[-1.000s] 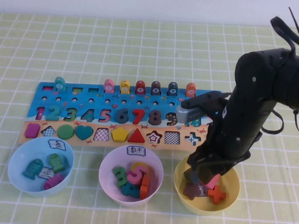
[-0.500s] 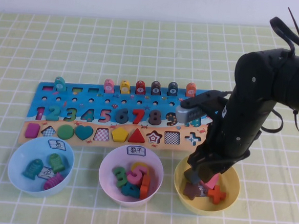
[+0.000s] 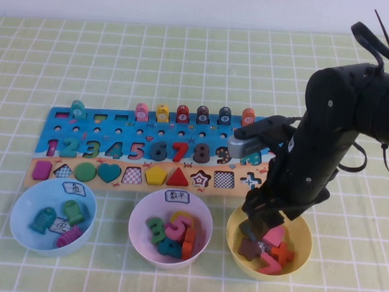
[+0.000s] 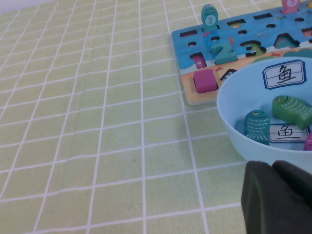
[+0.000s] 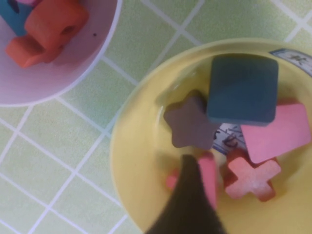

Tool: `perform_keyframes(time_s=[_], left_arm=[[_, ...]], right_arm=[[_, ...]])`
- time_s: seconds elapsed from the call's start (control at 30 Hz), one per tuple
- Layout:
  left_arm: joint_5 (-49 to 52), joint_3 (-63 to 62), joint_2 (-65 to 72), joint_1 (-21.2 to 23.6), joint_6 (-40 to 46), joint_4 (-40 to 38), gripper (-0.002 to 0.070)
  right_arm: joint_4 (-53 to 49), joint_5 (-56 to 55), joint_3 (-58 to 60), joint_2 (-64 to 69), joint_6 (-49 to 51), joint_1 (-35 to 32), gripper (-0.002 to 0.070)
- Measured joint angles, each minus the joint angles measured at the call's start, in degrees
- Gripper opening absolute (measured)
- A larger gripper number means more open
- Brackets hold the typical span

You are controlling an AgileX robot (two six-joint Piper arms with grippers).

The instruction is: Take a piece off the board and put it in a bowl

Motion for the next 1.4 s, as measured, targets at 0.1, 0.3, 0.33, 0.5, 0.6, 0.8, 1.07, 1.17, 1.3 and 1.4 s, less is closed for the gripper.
perform_keyframes(time_s=[0.1, 0.3, 0.33, 0.5, 0.6, 0.8, 1.07, 1.17, 1.3, 1.4], left_arm=[[0.0, 0.0, 0.0, 0.0, 0.0, 0.0, -0.0005], [0.0, 0.0, 0.0, 0.0, 0.0, 0.0, -0.0005], [0.0, 0.0, 0.0, 0.0, 0.0, 0.0, -0.0005], [0.0, 0.0, 0.0, 0.0, 0.0, 0.0, -0.0005], [0.0, 0.0, 0.0, 0.0, 0.0, 0.0, -0.0005], [0.0, 0.0, 0.0, 0.0, 0.0, 0.0, -0.0005], [0.0, 0.0, 0.0, 0.0, 0.0, 0.0, -0.0005], [0.0, 0.0, 0.0, 0.0, 0.0, 0.0, -0.0005], [0.0, 0.0, 0.0, 0.0, 0.0, 0.0, -0.0005], [0.0, 0.0, 0.0, 0.0, 0.0, 0.0, -0.0005]], right_arm=[[0.2, 0.1, -0.1, 0.0, 0.0, 0.0, 0.0422], [0.5, -2.0, -0.2, -6.9, 0.0, 0.0, 0.0053], [0.5, -3.7, 0.2, -9.3, 0.3, 0.0, 0.0025], [0.6, -13.2, 6.5, -23.1, 1.5, 0.0, -0.0009], [0.6, -17.6, 13.1, -31.2, 2.0, 0.0, -0.0013], [0.6, -24.0, 25.5, -46.0, 2.3, 0.0, -0.0015], [0.8, -30.1, 36.1, -63.3, 2.6, 0.0, -0.0015], [0.8, -29.7, 38.2, -68.0, 2.6, 0.0, -0.0015], [0.5, -28.5, 39.9, -71.5, 2.6, 0.0, -0.0015], [0.1, -28.2, 40.7, -73.6, 2.6, 0.0, -0.0016]])
